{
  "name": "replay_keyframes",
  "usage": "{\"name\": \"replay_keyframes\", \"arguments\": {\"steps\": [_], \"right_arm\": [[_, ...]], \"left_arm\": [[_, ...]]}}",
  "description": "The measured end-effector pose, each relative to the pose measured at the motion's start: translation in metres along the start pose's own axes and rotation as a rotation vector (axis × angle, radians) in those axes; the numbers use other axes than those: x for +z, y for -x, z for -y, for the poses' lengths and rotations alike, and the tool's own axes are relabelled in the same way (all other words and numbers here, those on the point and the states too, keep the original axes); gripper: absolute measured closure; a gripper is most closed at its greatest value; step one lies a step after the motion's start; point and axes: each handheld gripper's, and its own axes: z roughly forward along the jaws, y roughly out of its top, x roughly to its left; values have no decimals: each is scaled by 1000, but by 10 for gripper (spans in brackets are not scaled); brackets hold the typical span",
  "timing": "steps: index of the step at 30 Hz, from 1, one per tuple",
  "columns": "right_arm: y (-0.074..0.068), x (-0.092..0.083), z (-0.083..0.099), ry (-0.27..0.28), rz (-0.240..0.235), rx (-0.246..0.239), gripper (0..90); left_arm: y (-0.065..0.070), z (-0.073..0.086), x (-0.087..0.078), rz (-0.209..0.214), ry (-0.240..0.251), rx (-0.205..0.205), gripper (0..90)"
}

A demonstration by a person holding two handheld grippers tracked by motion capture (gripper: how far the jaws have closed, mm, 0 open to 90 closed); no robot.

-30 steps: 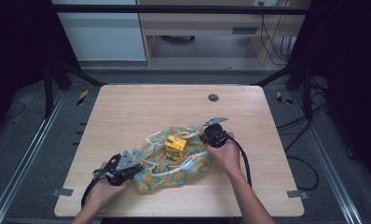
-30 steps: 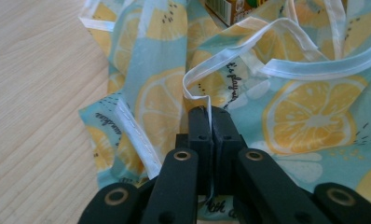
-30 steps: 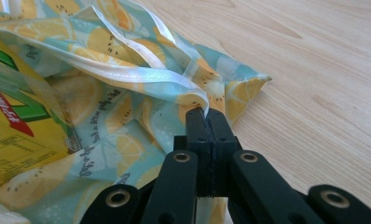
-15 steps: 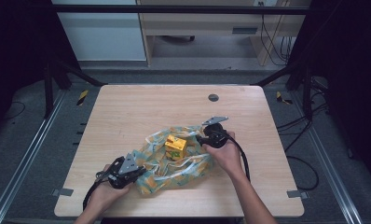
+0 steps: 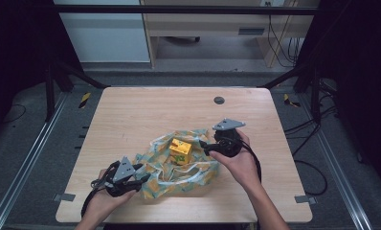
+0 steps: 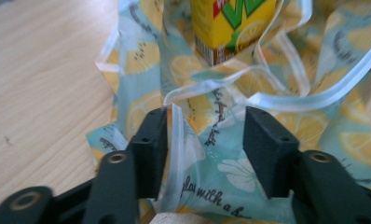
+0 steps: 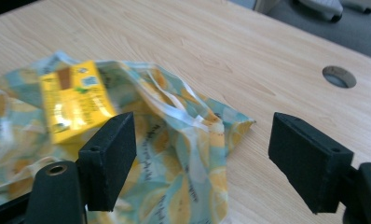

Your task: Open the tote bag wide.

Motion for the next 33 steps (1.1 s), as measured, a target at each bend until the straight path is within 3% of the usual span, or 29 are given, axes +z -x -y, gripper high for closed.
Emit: {"name": "replay_keyframes", "arguments": {"steps": [6,10,14,19,21,27,30,33], "right_arm": [[-12,-22,16,12,-18,-7,232],[-17,-25,34,-10,-16,-7,232],[-23,-25,47,-25,-8,-7,232],[-30,-17,59,-57,7,-20,224],[-33,-12,64,-70,4,-17,220],[-37,-3,79,-117,12,-27,192],[-34,-2,83,-130,22,-13,185],[-34,2,88,-138,7,-6,227]], "left_arm": [[-6,-8,-23,-3,76,-36,404],[-16,-20,-22,-34,70,-41,389],[-25,-33,-11,-42,44,-38,383],[-32,-48,11,-50,-9,-2,381],[-32,-51,20,-54,-9,-8,381],[-34,-52,37,-57,-48,11,385],[-39,-50,44,-73,-58,-6,394],[-43,-49,49,-62,-60,-25,430]]}}
